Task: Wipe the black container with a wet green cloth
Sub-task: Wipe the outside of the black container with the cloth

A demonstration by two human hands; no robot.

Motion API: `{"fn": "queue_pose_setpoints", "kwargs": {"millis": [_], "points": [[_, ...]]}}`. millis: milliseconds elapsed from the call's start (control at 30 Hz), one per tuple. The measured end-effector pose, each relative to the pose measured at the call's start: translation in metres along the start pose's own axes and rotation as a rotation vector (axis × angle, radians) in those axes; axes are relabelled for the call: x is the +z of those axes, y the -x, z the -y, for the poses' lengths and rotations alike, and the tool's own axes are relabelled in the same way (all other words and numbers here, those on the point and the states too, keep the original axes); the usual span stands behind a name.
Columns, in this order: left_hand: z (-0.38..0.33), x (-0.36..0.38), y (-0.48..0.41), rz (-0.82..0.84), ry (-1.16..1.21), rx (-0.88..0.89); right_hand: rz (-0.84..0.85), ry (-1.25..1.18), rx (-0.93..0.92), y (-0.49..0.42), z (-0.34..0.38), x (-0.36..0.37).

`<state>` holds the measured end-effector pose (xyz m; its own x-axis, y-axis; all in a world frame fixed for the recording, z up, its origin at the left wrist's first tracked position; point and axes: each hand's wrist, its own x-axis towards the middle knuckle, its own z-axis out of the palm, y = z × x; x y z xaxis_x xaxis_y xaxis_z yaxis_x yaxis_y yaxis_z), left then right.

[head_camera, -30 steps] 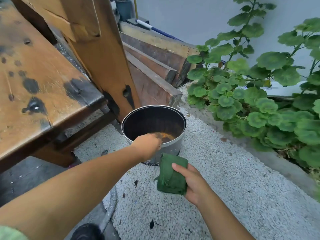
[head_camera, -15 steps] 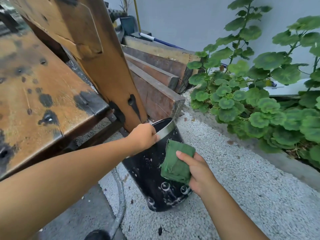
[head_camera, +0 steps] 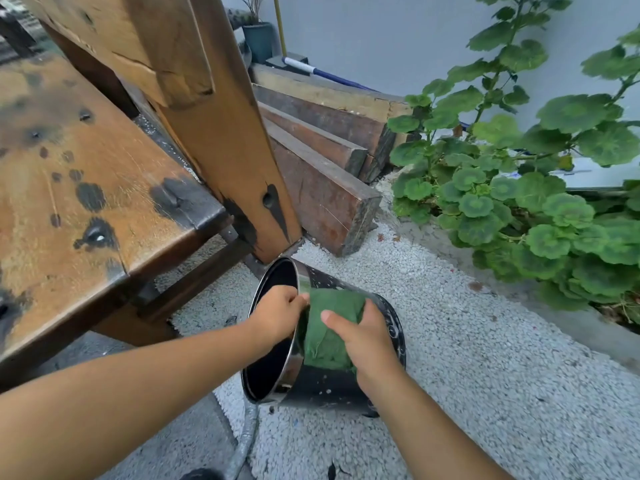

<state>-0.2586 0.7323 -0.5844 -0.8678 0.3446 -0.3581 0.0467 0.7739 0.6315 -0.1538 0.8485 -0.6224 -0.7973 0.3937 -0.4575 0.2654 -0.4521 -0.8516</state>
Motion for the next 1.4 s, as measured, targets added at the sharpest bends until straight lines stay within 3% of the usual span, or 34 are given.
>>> {"fn": "queue_pose_setpoints", "kwargs": {"millis": [267, 400, 567, 733, 1000, 1233, 1400], "points": [[0.029, 0.031, 0.008, -0.184, 0.399, 0.033, -0.133, 0.322, -0.131, -0.005, -0.014, 0.036], [0.032, 0.035, 0.001, -0.161, 0.518, -0.003, -0.193, 0.462, -0.165, -0.01, -0.015, 0.036], [0.022, 0.033, -0.004, -0.19, 0.438, 0.036, -0.236, 0.608, -0.224, -0.021, -0.008, 0.026], [0.056, 0.014, 0.0, -0.217, 0.342, 0.038, -0.207, 0.694, -0.196, -0.021, -0.034, 0.035], [0.066, 0.006, 0.003, -0.221, 0.347, 0.006, -0.3, 0.799, -0.155, -0.037, -0.055, -0.009], [0.068, 0.009, -0.004, -0.174, 0.401, -0.045, -0.418, 0.864, -0.098, -0.049, -0.069, -0.057], [0.062, 0.01, -0.002, -0.042, 0.478, -0.068, -0.401, 0.833, -0.073, -0.052, -0.071, -0.069]]}}
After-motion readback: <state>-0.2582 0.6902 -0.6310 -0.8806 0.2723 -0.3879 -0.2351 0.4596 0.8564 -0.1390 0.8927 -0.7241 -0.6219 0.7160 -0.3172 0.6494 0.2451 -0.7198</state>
